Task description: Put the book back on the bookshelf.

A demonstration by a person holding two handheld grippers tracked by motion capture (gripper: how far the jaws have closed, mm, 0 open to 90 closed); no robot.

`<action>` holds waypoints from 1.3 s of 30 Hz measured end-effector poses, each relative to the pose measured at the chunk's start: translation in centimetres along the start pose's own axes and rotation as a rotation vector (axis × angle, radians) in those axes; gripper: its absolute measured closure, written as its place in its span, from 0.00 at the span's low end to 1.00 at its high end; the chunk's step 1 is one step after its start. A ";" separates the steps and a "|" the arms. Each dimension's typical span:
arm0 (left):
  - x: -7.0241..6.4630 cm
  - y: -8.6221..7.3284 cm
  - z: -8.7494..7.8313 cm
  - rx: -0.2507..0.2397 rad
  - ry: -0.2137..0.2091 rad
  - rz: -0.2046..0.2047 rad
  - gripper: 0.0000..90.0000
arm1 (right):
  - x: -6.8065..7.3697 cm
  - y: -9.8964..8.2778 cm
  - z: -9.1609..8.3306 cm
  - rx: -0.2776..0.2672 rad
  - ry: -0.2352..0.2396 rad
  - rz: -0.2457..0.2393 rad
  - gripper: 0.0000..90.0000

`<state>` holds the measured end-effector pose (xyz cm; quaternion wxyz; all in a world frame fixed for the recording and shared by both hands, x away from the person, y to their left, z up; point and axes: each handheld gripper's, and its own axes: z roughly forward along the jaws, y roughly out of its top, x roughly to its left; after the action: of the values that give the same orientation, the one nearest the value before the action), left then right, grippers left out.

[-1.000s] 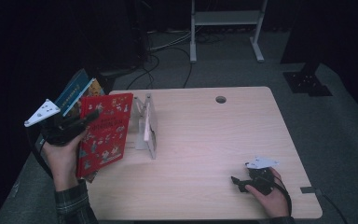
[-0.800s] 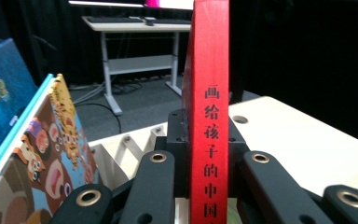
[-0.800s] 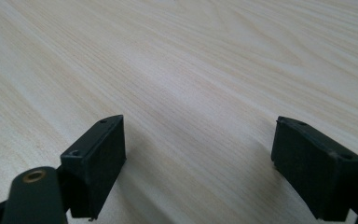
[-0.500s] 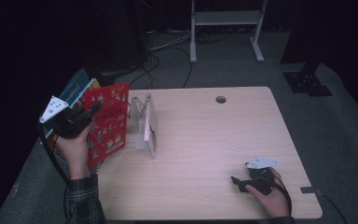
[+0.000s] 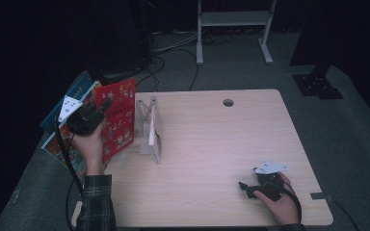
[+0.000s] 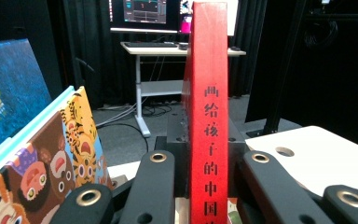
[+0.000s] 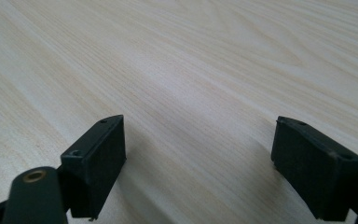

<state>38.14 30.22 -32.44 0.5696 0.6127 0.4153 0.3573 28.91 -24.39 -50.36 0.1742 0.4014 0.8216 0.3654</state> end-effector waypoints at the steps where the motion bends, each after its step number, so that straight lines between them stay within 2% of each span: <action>1: 0.0 -0.1 0.1 -0.009 0.004 -0.006 0.88 | 0.0 0.0 0.0 0.000 0.001 -0.001 0.19; 13: 0.6 -1.5 1.4 -0.028 0.015 -0.035 0.88 | 0.0 0.0 0.0 0.000 0.000 -0.001 0.19; 19: 0.4 -1.8 1.5 -0.038 0.011 -0.024 0.88 | 0.0 0.0 0.0 0.000 0.000 -0.001 0.19; 24: 0.2 -1.7 1.1 -0.019 0.016 -0.015 0.88 | 0.0 0.0 0.0 0.000 0.001 -0.001 0.19; 33: 0.1 -2.3 -0.9 0.030 0.042 -0.019 0.88 | 0.0 0.0 0.0 0.001 0.001 -0.002 0.19; 39: 0.0 -3.0 -0.9 0.068 0.048 -0.026 0.88 | 0.0 0.0 0.0 0.000 0.000 -0.003 0.19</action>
<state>37.02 30.62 -35.32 0.5430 0.6176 0.4484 0.3502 28.94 -24.42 -50.36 0.1746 0.4000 0.8223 0.3651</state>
